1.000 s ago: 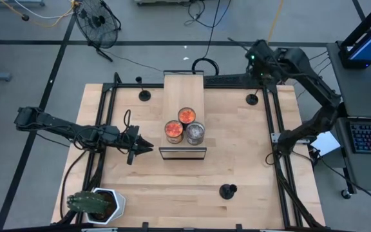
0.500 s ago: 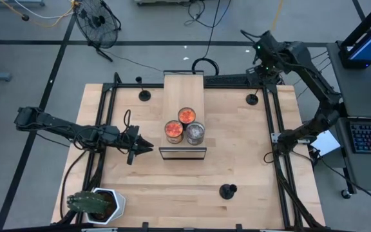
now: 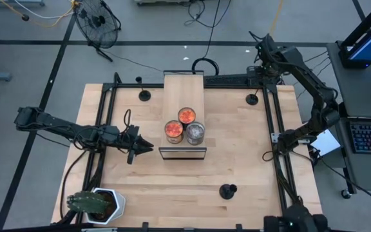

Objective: Pick & Place candle stick holders
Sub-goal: Put the top right black candle holder on the shelf

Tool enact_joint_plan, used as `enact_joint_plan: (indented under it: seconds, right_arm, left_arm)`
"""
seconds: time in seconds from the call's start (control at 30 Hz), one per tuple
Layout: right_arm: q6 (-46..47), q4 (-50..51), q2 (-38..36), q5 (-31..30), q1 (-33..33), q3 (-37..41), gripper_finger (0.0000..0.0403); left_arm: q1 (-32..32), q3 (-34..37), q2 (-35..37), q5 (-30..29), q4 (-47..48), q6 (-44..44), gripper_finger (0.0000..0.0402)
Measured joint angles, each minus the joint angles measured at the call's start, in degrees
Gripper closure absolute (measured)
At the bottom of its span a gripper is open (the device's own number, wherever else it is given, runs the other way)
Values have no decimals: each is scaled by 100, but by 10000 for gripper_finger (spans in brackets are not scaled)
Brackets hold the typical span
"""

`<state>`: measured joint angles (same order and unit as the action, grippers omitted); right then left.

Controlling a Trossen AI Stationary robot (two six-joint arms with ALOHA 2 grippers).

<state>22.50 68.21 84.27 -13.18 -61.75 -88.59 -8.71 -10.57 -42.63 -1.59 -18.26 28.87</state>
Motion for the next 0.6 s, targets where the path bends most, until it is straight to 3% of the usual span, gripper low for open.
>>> enact_joint_plan:
  seconds: [0.2, 0.6]
  right_arm:
    - [252, -374, -3, 14, -101, 25, 235]
    - [1439, -150, 20, -26, -118, 25, 236]
  left_arm:
    - [-2, 0, 1, -1, -8, -9, 309]
    - [-2, 0, 2, -150, -101, 445, 309]
